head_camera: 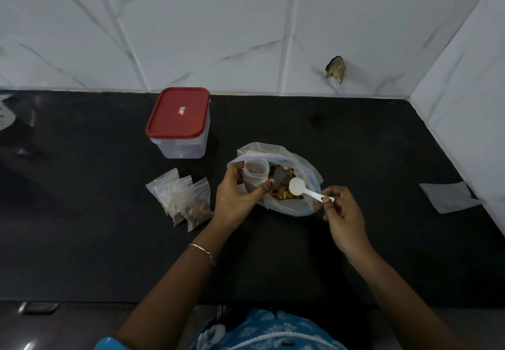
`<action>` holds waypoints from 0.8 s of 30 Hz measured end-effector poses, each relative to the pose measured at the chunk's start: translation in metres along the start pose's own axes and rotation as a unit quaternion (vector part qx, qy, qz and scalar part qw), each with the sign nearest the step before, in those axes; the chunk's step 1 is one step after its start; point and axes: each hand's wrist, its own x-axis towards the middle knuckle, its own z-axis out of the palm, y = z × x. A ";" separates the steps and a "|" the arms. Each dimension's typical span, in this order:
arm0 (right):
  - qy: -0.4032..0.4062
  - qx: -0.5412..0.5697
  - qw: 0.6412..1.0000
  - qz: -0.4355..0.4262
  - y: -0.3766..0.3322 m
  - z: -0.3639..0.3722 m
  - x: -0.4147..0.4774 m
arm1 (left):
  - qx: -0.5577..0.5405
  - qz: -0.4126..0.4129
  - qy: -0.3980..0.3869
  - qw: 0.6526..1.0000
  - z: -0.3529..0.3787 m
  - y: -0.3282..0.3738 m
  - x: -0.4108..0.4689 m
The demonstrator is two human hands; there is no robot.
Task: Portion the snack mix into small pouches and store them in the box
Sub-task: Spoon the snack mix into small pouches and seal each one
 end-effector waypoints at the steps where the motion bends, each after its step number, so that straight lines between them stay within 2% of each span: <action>1: -0.003 -0.011 1.000 -0.002 0.004 0.002 0.001 | 0.002 0.000 -0.001 1.000 0.000 0.000 -0.001; 13: 0.026 -0.156 0.985 -0.074 0.011 0.007 0.029 | 0.039 -0.020 -0.033 0.998 0.005 -0.008 -0.005; 17: 0.035 -0.209 0.975 -0.073 0.010 0.006 0.024 | 0.030 -0.020 -0.025 0.999 0.009 -0.005 -0.008; 19: 0.050 -0.203 0.975 -0.072 0.003 0.005 0.020 | 0.039 -0.010 -0.020 0.999 0.010 -0.002 -0.009; 21: 0.060 -0.181 0.976 -0.109 -0.012 0.006 0.017 | 0.040 -0.002 -0.011 0.999 0.011 -0.002 -0.010; 24: -0.001 -0.118 0.974 -0.193 -0.048 0.012 0.008 | 0.036 0.008 0.000 0.999 0.013 -0.002 -0.010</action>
